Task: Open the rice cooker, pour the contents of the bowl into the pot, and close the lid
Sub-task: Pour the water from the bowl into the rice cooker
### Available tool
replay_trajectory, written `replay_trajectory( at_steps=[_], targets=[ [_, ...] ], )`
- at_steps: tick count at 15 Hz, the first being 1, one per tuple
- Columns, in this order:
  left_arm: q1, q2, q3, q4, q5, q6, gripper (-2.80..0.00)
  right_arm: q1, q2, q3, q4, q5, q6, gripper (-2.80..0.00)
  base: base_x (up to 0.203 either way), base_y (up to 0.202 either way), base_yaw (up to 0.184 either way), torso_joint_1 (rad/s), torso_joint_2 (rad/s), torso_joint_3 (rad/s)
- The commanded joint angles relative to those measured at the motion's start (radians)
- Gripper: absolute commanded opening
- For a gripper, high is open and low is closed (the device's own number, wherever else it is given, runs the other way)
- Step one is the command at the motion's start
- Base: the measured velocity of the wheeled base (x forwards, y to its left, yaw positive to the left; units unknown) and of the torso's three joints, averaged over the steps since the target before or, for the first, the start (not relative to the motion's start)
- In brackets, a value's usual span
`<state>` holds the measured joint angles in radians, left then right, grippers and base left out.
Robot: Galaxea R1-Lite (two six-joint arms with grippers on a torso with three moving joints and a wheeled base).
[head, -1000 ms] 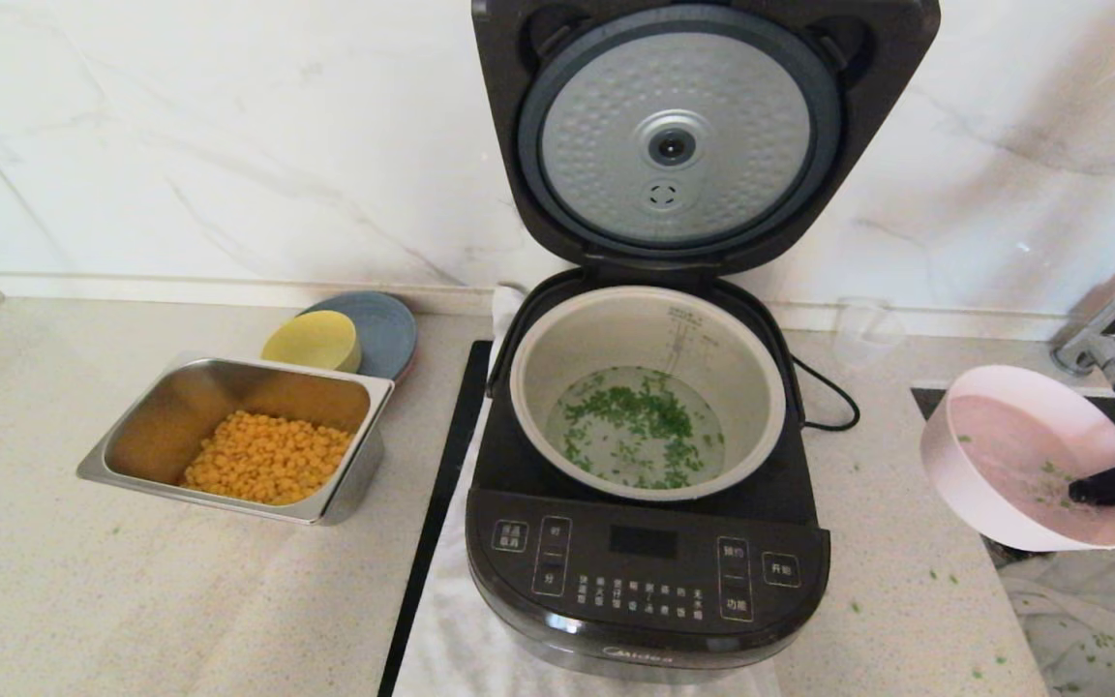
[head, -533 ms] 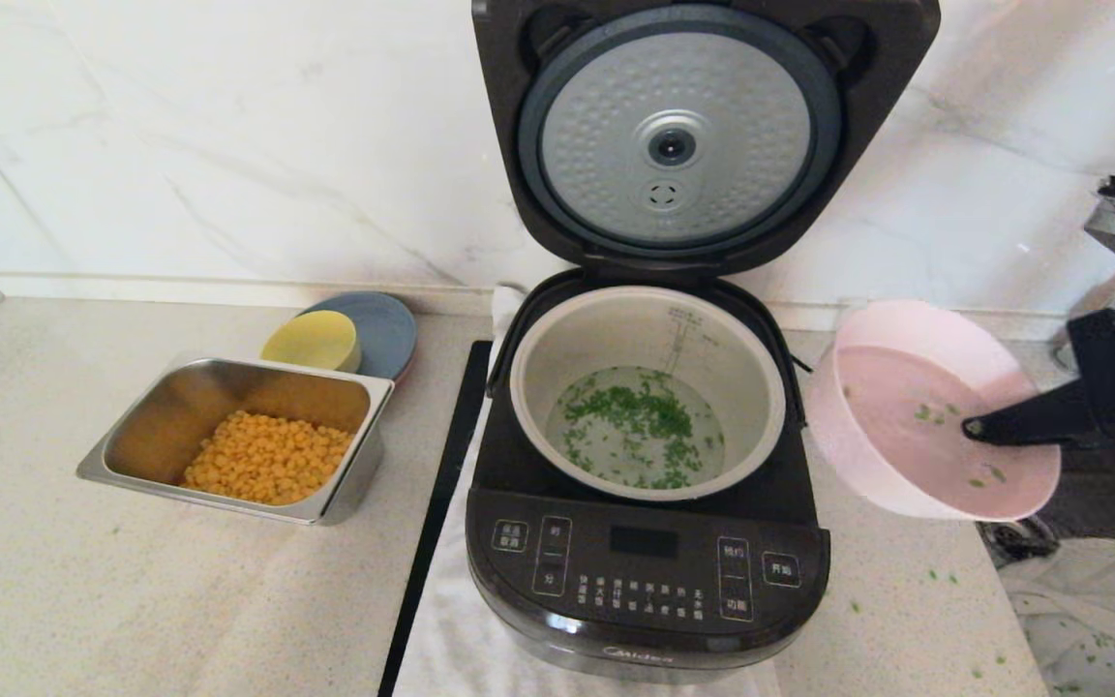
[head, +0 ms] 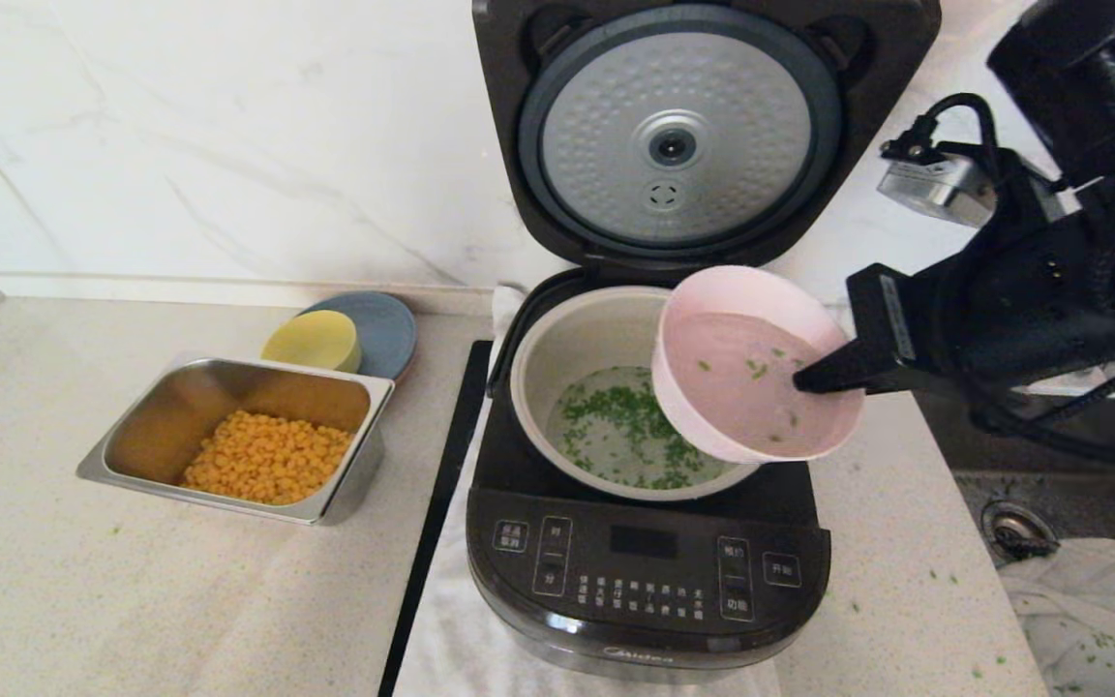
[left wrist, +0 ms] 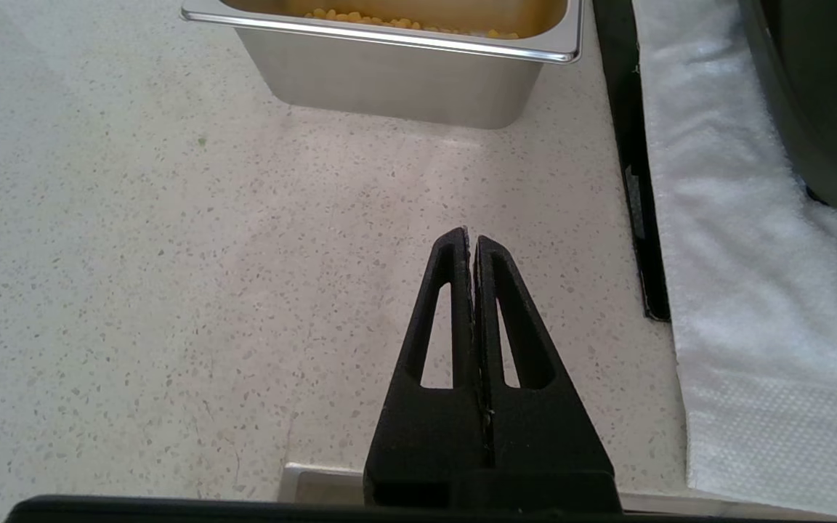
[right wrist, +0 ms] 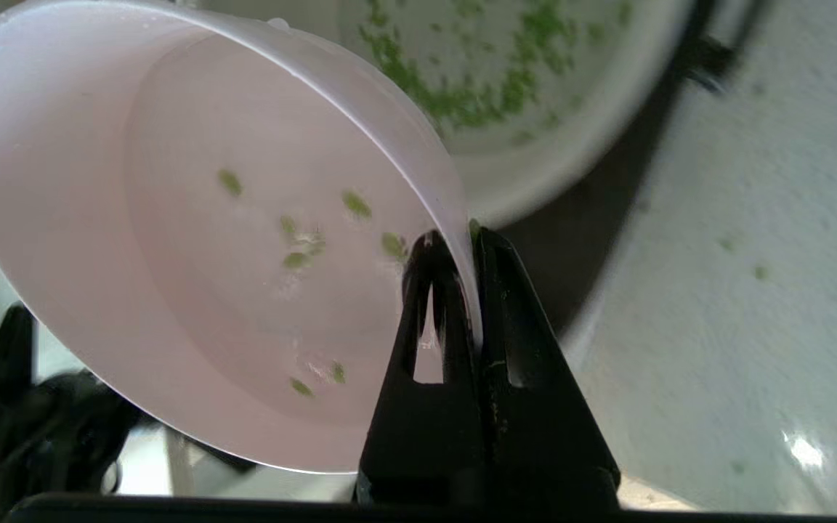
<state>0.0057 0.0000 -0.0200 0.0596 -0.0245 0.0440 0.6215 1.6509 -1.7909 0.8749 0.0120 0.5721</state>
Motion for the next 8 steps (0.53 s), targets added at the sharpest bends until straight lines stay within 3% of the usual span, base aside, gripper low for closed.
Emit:
replay_trajectory(
  at_steps=[1,4,8],
  targets=[
    [0.000,0.000,0.000,0.000,0.000,0.000,-2.80,0.059,0.122,-0.072,0.005,-0.066,0.008,-2.80,0.000,0.000,0.000,0.000,0.00,0.000],
    [0.000,0.000,0.000,0.000,0.000,0.000,-2.80,0.095,0.193,-0.140,-0.013,-0.127,0.048,-2.80,0.000,0.000,0.000,0.000,0.00,0.000],
    [0.000,0.001,0.000,0.000,0.000,0.000,-2.80,0.103,0.255,-0.139,-0.123,-0.271,0.083,-2.80,0.000,0.000,0.000,0.000,0.00,0.000]
  ],
)
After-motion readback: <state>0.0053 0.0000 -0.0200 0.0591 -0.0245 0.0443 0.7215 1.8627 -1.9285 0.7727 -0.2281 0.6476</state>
